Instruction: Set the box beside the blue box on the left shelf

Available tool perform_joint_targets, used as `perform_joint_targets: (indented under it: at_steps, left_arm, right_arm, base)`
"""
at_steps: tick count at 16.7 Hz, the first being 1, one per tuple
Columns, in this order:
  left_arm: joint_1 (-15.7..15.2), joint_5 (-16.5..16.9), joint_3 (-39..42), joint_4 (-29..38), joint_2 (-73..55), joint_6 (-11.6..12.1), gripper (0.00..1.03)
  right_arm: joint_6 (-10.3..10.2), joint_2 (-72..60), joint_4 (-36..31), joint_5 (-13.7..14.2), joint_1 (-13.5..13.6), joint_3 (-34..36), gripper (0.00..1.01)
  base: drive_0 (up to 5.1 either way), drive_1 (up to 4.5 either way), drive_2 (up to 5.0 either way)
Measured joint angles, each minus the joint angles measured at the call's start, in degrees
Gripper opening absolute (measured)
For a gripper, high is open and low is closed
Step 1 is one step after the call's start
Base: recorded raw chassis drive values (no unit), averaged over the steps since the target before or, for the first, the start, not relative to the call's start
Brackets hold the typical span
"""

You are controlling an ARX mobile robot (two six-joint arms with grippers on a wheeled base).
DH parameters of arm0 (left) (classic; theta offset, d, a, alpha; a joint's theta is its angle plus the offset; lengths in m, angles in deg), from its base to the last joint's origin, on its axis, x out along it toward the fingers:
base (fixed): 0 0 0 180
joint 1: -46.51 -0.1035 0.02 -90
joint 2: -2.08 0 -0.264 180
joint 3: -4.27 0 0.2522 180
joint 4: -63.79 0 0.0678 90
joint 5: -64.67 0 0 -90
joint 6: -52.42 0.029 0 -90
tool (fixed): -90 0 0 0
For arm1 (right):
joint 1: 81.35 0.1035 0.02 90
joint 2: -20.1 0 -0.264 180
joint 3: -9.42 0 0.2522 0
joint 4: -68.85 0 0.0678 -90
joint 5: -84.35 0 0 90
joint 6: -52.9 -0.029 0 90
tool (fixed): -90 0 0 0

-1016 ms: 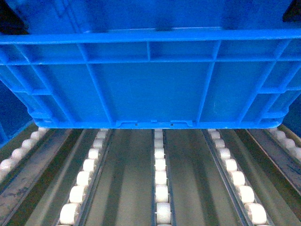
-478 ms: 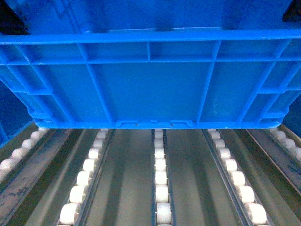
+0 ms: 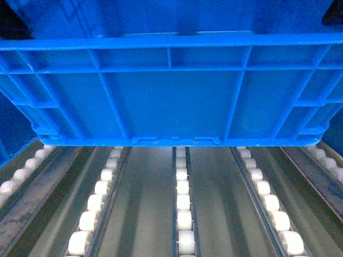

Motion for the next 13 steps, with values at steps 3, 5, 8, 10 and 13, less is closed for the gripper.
perform_joint_targets:
  at_steps: [3,5,8,10,13]
  left_arm:
    - [0.0,0.0,0.0,0.0,0.0,0.0,0.07]
    - [0.0,0.0,0.0,0.0,0.0,0.0,0.07]
    - [0.0,0.0,0.0,0.0,0.0,0.0,0.07]
    - [0.0,0.0,0.0,0.0,0.0,0.0,0.07]
    - [0.0,0.0,0.0,0.0,0.0,0.0,0.07]
  right_arm:
    - [0.0,0.0,0.0,0.0,0.0,0.0,0.21]
    - [0.0,0.0,0.0,0.0,0.0,0.0,0.21]
    - [0.0,0.0,0.0,0.0,0.0,0.0,0.21]
    - [0.0,0.0,0.0,0.0,0.0,0.0,0.21]
    - [0.0,0.0,0.0,0.0,0.0,0.0,0.21]
  base:
    - [0.0,0.00,0.0]
    - [0.0,0.00,0.0]
    - [0.0,0.00,0.0]
    - [0.0,0.00,0.0]
    - [0.0,0.00,0.0]
